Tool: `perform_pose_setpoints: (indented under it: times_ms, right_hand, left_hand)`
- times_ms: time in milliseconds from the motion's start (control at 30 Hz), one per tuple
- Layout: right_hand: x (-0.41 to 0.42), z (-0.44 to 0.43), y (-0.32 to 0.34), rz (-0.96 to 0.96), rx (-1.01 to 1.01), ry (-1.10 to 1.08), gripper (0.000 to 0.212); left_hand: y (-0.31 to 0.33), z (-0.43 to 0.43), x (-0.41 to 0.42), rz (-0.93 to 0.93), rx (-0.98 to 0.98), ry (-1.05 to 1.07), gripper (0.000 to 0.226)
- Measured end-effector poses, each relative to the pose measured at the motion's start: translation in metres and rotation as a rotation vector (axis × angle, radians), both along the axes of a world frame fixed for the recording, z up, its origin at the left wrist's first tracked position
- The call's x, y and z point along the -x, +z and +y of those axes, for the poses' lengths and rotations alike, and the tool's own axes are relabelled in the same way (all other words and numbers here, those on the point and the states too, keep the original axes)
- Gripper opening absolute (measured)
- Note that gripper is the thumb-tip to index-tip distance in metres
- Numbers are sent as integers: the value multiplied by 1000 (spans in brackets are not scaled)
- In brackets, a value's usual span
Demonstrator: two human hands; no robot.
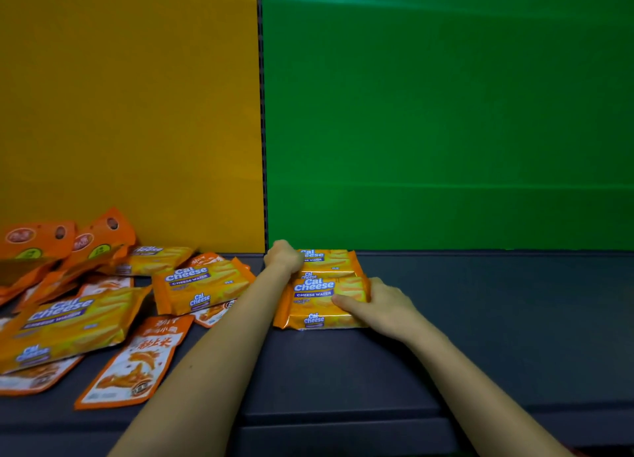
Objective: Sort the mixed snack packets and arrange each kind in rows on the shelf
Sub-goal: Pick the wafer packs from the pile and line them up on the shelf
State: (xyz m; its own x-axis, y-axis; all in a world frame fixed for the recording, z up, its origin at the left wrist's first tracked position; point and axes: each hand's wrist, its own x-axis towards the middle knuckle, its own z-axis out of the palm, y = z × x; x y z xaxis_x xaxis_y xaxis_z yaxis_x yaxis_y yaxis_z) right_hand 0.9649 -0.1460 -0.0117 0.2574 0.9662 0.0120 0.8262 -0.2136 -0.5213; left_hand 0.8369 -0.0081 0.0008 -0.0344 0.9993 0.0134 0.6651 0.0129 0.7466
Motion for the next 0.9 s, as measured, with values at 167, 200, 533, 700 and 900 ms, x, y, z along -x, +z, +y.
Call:
perform_pose_setpoints:
  times_ms: [167,200,533,700,900]
  right_hand:
    - [2,1,2,-131,-15,7,70]
    - [2,1,2,-155,-14,8,70]
    - [18,2,19,-266,-399,100,45]
    - [66,23,30,-122,-460,338,27]
    - [130,47,26,-115,-362,411,34]
  left_hand:
    - [20,-5,12,9,-40,-101,36]
    - [26,-7,17,13,-82,-136,24]
    - [62,-50,118,220,-461,-95,21]
    - [49,-83,187,309,-531,91,15]
    - [29,-111,261,437,-477,297,25]
